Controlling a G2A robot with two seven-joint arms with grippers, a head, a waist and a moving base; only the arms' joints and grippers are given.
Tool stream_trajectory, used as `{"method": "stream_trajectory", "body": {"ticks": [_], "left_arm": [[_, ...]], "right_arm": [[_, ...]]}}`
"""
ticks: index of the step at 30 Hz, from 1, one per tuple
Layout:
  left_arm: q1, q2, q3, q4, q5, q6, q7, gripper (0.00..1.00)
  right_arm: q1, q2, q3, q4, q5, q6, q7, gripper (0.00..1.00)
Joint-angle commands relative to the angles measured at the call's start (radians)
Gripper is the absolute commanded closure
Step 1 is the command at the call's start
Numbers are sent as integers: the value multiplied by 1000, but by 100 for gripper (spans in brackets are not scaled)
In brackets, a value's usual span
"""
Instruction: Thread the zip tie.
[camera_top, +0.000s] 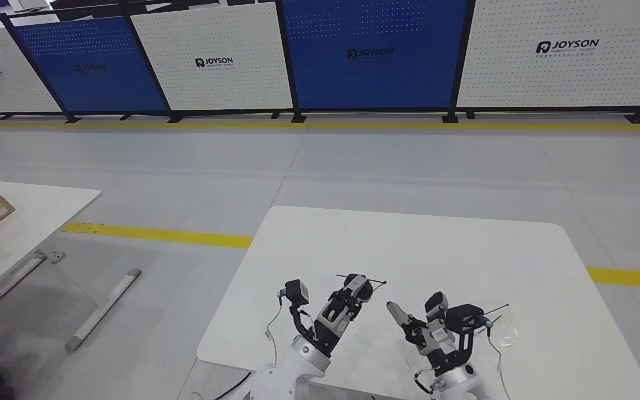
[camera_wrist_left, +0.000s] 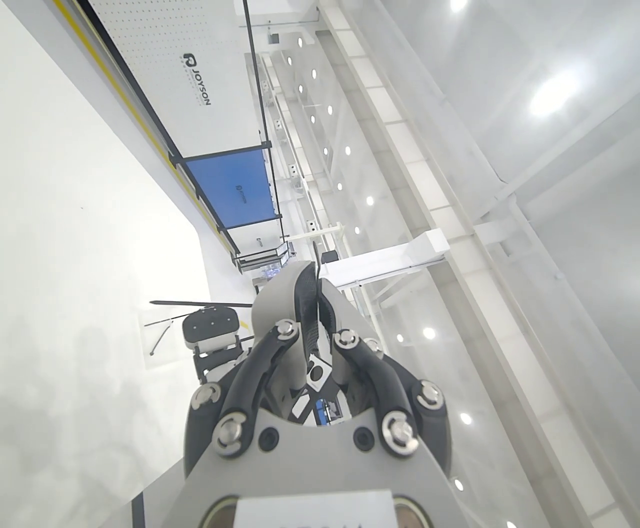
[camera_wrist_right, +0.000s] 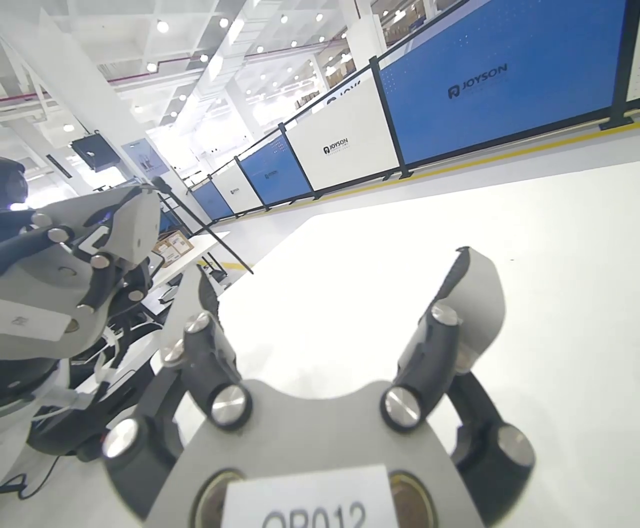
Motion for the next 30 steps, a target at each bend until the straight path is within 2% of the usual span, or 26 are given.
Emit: {"method": "stream_trajectory", "body": {"ticks": [1, 5, 8, 9, 12, 15, 16, 21, 23, 25, 28, 30], "left_arm": [[0, 0, 0, 0, 0, 0, 0, 100], [-2, 0, -2, 3, 3, 2, 7, 100], [-9, -6, -1, 16, 10, 2, 75, 100], [-14, -8, -5, 23, 20, 2, 113, 100], [-25, -14, 2, 44, 22, 11, 163, 100], [-41, -21, 12, 74, 23, 19, 201, 100], [-48, -23, 13, 87, 34, 17, 223, 100], [-74, -37, 38, 139, 71, 11, 319, 100], [-88, -44, 48, 163, 73, 13, 350, 100], [-98, -48, 54, 183, 71, 19, 358, 100], [-118, -55, 63, 217, 64, 28, 369, 100], [-121, -56, 65, 223, 59, 28, 370, 100]], "right_arm": [[0, 0, 0, 0, 0, 0, 0, 0], [2, 0, 0, 0, 2, 6, 3, 0], [-5, 0, 17, -7, 34, 3, -32, 0], [-13, 1, 29, -12, 46, -7, -52, 0], [-37, 5, 64, -20, 80, -41, -90, 0], [-75, 10, 115, -38, 151, -98, -144, 0], [-90, 13, 145, -43, 203, -127, -159, 0], [-110, 21, 279, -30, 435, -182, -166, 0], [-120, 24, 320, -41, 523, -182, -158, 0], [-129, 28, 347, -45, 560, -182, -144, 0], [-134, 30, 366, -29, 629, -182, -103, 0], [-134, 30, 366, -29, 629, -182, -103, 0]]}}
